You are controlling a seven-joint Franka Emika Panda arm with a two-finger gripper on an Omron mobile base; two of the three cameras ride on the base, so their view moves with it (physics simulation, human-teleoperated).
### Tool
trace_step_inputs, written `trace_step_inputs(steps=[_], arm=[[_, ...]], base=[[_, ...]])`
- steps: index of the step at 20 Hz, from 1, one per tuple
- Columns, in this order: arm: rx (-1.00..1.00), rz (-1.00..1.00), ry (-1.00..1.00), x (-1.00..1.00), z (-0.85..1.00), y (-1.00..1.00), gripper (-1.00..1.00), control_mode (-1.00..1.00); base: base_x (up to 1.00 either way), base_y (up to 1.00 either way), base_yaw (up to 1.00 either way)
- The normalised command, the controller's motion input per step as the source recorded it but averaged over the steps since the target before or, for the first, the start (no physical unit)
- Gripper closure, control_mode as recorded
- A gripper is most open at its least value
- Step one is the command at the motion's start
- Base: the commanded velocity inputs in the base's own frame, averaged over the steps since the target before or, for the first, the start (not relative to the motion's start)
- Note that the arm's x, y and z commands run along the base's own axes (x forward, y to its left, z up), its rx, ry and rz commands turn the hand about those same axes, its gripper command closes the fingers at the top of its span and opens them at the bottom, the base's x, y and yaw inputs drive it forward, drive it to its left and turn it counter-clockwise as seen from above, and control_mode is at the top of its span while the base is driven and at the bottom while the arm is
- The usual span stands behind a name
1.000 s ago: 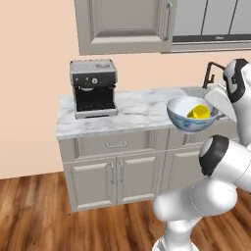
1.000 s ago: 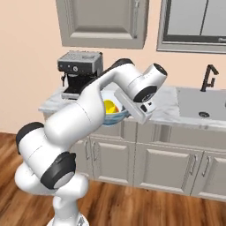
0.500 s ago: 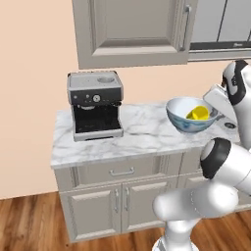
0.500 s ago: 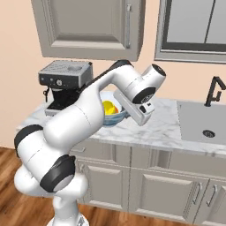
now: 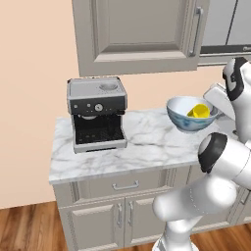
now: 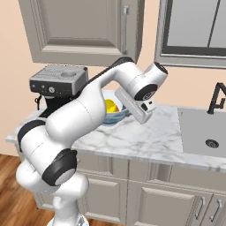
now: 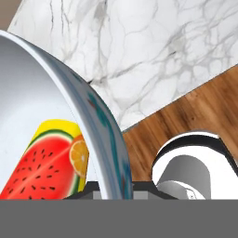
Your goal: Place the cup inside the bowl on the dining table and move the bowl to any counter.
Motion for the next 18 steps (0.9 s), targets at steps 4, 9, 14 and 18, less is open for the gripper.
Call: trace_step_inputs(steps=[4, 9, 14, 18], arm=[[0.00, 0.00, 0.00, 0.00, 0.00, 0.00, 1.00, 1.00], [0.00, 0.00, 0.00, 0.00, 0.00, 0.00, 1.00, 1.00], [0.00, 0.00, 0.00, 0.00, 0.00, 0.00, 1.00, -1.00], [0.01, 0.00, 0.00, 0.00, -0.17, 0.00, 1.00, -1.00]], base=[[0.00, 0.00, 0.00], [0.00, 0.00, 0.00], [0.00, 0.00, 0.00], [0.00, 0.00, 0.00]])
